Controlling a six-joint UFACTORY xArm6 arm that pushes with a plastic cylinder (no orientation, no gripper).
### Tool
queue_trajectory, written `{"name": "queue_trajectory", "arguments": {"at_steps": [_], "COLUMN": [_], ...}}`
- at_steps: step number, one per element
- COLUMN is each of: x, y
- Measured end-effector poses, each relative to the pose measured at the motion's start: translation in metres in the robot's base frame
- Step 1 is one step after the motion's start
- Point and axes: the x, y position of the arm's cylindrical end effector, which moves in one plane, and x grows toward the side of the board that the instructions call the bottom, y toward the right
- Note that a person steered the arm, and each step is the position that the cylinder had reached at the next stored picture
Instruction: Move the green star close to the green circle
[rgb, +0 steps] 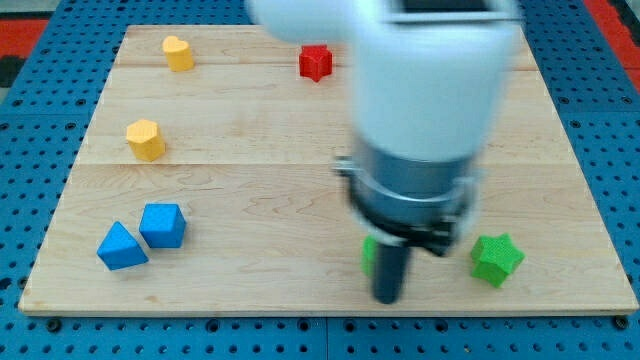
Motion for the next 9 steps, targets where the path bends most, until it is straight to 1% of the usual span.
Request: {"name": "queue_trajectory", "arguments": {"at_steps": [1, 2, 3, 4, 5, 6, 7, 8, 9], "x": [0.011, 0.015, 0.008, 0.002, -0.007, -0.007, -0.005, -0.002, -0.002], "y": [0.026, 0.091, 0.158, 0.156, 0.085, 0.013, -0.022, -0.022, 0.007]}}
